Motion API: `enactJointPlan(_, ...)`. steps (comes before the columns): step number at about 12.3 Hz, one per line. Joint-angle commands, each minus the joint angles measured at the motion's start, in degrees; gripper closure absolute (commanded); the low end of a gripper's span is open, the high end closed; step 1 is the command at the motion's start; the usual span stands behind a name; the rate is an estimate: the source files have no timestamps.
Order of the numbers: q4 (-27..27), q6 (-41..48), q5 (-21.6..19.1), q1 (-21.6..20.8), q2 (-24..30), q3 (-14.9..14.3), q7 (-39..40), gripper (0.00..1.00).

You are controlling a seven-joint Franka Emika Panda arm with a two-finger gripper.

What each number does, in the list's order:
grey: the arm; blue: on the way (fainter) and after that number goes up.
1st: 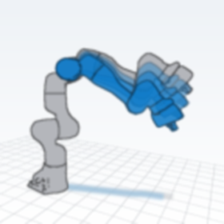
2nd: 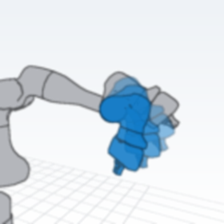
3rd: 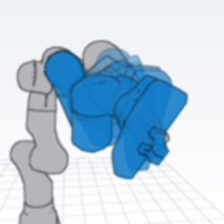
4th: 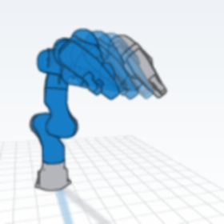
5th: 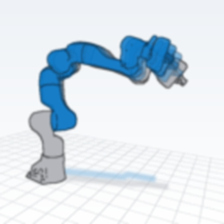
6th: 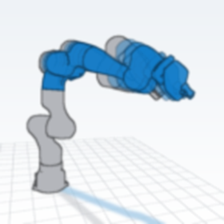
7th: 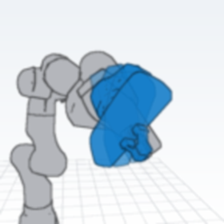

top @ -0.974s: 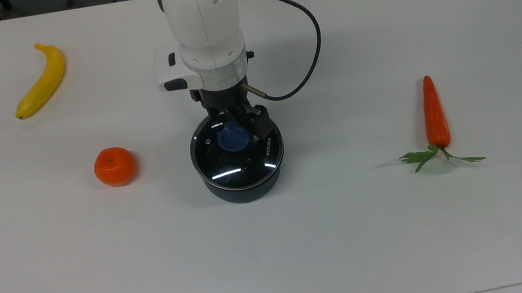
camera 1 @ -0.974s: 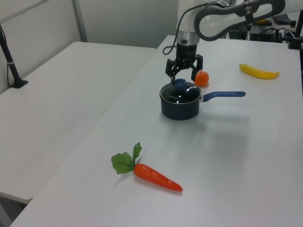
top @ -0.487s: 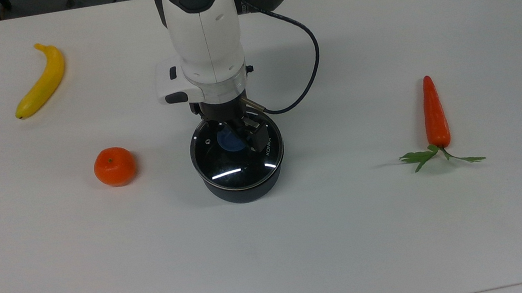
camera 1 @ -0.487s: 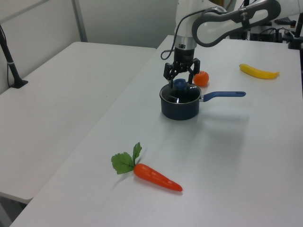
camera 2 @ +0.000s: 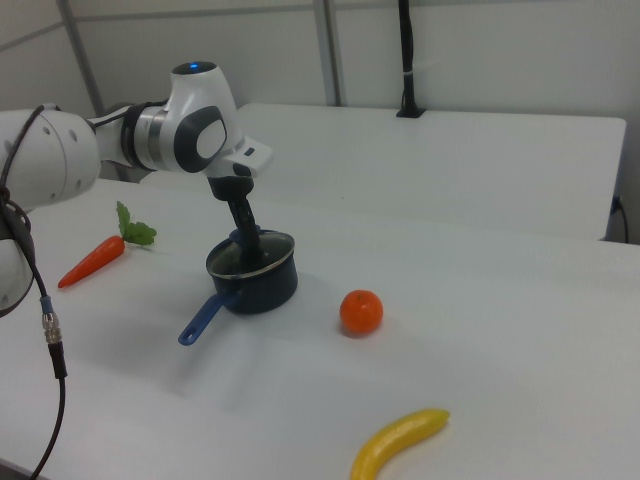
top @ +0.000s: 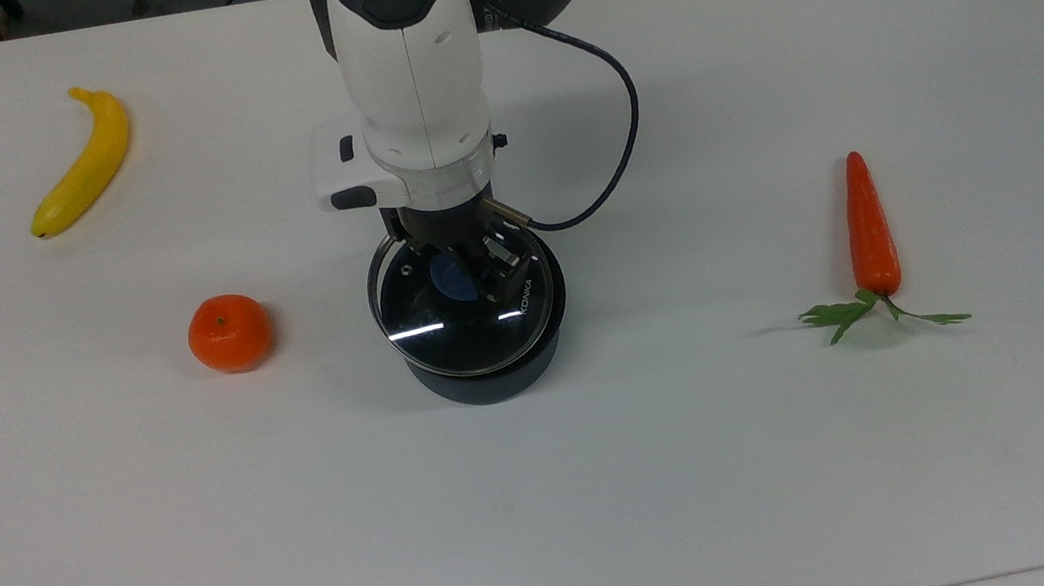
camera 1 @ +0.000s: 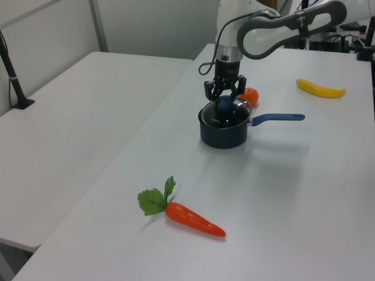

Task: Open lid
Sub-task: 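Lift the glass lid off the saucepan and carry it beside the banana, then lower the glass lid onto the table between banana and orange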

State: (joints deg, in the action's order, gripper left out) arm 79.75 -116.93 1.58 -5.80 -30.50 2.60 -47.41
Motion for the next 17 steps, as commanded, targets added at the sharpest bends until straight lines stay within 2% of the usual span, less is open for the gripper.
enactJointPlan(1, 0.0, 0.3, 0.6, 0.3, 2.4, 0.2, 0.1, 0.54)
enactJointPlan(3, 1.5, 4.0, -0.3, 1.5, 5.8, 0.2, 4.3, 0.54)
enactJointPlan(5, 3.7, 7.3, -3.8, 3.1, 8.9, -0.1, 9.1, 0.54)
enactJointPlan(7, 11.1, 8.1, -5.7, 6.3, 13.9, -0.5, 14.2, 0.54)
enactJointPlan(9, 16.3, 8.4, -11.0, 11.3, 18.6, -0.6, 22.9, 0.54)
enactJointPlan(10, 19.3, 8.4, -12.1, 13.9, 20.8, -0.7, 27.2, 0.54)
enactJointPlan(12, 23.5, 7.8, -12.3, 17.1, 22.3, -0.6, 33.0, 0.54)
enactJointPlan(14, 27.5, 5.3, -12.2, 18.4, 22.3, -1.5, 38.0, 0.54)
enactJointPlan(17, 34.0, -6.8, -12.0, 19.0, 21.4, -2.5, 41.0, 0.54)
